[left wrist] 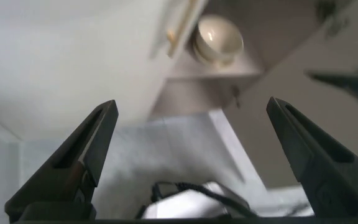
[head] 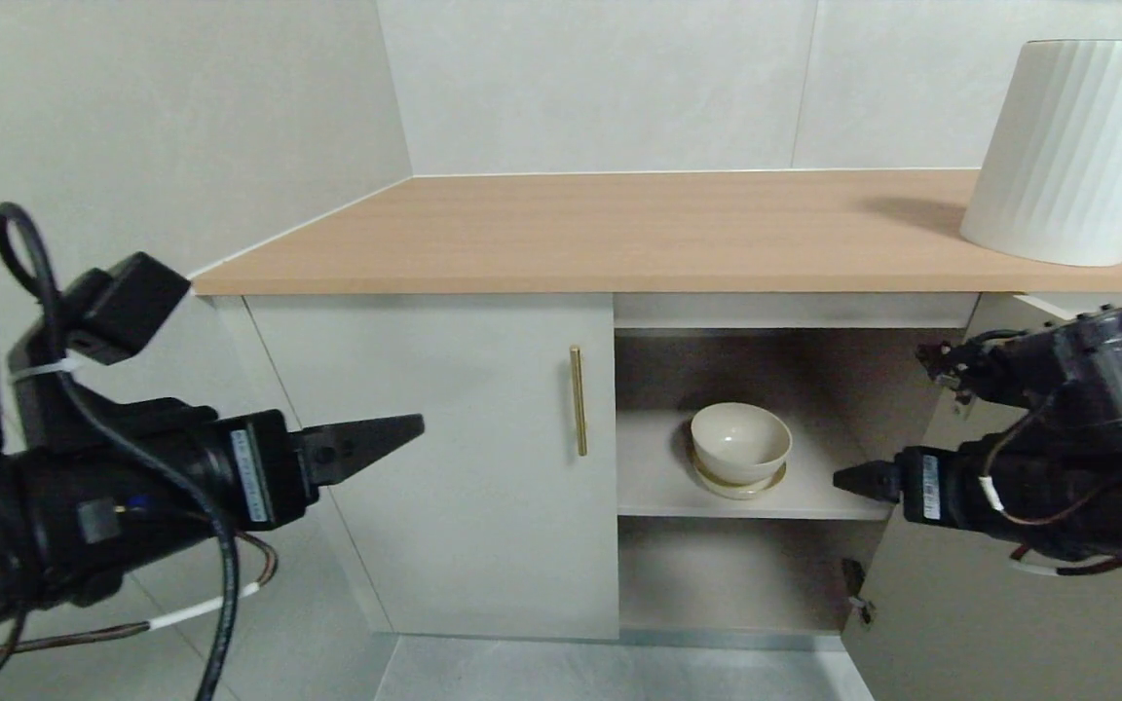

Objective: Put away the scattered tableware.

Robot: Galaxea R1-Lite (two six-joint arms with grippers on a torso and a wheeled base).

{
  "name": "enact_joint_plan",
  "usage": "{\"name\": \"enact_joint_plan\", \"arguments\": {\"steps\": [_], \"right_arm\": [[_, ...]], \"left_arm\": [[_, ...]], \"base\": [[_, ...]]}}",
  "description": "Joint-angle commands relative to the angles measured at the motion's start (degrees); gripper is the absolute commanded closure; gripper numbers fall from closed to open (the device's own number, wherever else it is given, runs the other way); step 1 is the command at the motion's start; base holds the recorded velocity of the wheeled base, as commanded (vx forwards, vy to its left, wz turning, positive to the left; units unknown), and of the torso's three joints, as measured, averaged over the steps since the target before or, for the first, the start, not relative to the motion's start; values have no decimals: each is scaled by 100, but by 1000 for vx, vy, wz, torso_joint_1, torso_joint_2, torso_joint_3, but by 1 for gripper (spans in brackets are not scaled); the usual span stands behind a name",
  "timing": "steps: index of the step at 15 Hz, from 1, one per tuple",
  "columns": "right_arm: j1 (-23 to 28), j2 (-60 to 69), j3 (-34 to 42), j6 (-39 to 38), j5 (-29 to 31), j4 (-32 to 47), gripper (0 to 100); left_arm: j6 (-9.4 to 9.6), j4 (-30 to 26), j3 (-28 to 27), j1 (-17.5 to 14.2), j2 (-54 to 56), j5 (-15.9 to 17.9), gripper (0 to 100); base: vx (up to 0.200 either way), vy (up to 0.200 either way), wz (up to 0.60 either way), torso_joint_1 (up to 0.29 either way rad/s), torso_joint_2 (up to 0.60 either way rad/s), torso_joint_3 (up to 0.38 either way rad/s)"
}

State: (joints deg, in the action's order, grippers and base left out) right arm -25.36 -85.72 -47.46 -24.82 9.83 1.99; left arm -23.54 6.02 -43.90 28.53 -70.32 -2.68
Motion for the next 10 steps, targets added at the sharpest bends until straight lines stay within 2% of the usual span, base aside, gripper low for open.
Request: {"name": "enact_joint_plan", "arguments": {"steps": [1, 6, 10], "right_arm": [[-189, 1067, 105, 74, -51, 522, 0], [-365, 1119, 175, 83, -42, 557, 0], [-400, 1190, 219, 91, -33, 575, 0]], "left_arm": [[16, -5, 259, -251, 633, 180, 0], [16, -5, 285, -181, 519, 259, 0], [16, -22, 303, -163, 510, 259, 0]], "base": [[0, 0, 0, 0, 0, 0], [0, 0, 0, 0, 0, 0], [-200, 0, 0, 2, 7, 2]]}}
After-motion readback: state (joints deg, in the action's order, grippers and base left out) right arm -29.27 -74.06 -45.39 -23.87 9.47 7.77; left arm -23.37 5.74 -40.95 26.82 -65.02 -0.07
